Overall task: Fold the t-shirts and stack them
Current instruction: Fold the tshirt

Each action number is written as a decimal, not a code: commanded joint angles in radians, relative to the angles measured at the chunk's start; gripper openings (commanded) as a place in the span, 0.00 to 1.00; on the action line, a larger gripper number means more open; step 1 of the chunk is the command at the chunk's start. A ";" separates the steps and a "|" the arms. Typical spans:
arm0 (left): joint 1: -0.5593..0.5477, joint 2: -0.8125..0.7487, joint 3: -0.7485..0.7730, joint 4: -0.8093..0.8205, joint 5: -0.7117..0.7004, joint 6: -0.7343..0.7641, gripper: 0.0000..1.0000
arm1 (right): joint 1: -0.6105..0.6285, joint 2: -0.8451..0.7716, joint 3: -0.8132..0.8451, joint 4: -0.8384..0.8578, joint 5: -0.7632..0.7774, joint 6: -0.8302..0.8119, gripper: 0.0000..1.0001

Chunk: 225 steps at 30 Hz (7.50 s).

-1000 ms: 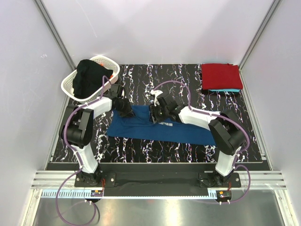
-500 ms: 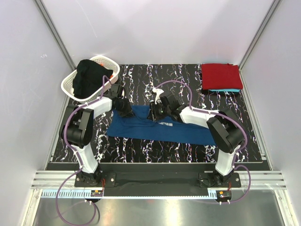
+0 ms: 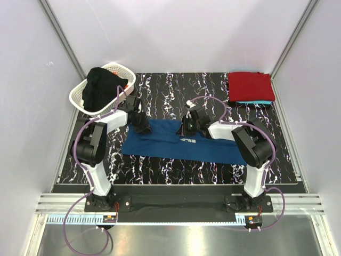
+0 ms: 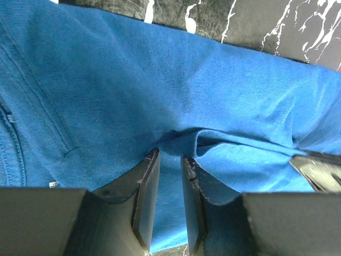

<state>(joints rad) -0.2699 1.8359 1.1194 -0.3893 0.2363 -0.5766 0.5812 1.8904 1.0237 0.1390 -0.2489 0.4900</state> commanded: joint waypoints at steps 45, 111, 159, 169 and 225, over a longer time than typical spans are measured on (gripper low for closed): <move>-0.032 -0.164 -0.165 0.010 -0.075 0.006 0.34 | -0.004 -0.001 0.042 0.004 -0.158 0.272 0.04; -0.092 -0.069 -0.001 -0.072 -0.178 0.047 0.22 | -0.184 -0.639 0.015 -0.651 0.473 0.272 0.27; -0.074 0.384 0.895 0.115 0.272 -0.029 0.25 | -0.679 -1.008 -0.111 -0.802 0.294 0.474 0.43; -0.317 0.048 0.482 0.165 0.118 0.012 0.23 | -0.679 -1.010 -0.073 -0.736 0.082 0.305 0.43; -0.111 0.107 0.399 -0.151 -0.261 0.092 0.00 | -0.678 -0.824 -0.217 -0.566 -0.187 0.234 0.45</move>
<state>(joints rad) -0.4202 1.8297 1.4261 -0.5179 0.0071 -0.5144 -0.0944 1.0698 0.8196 -0.5152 -0.3912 0.7116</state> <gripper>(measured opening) 0.009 0.445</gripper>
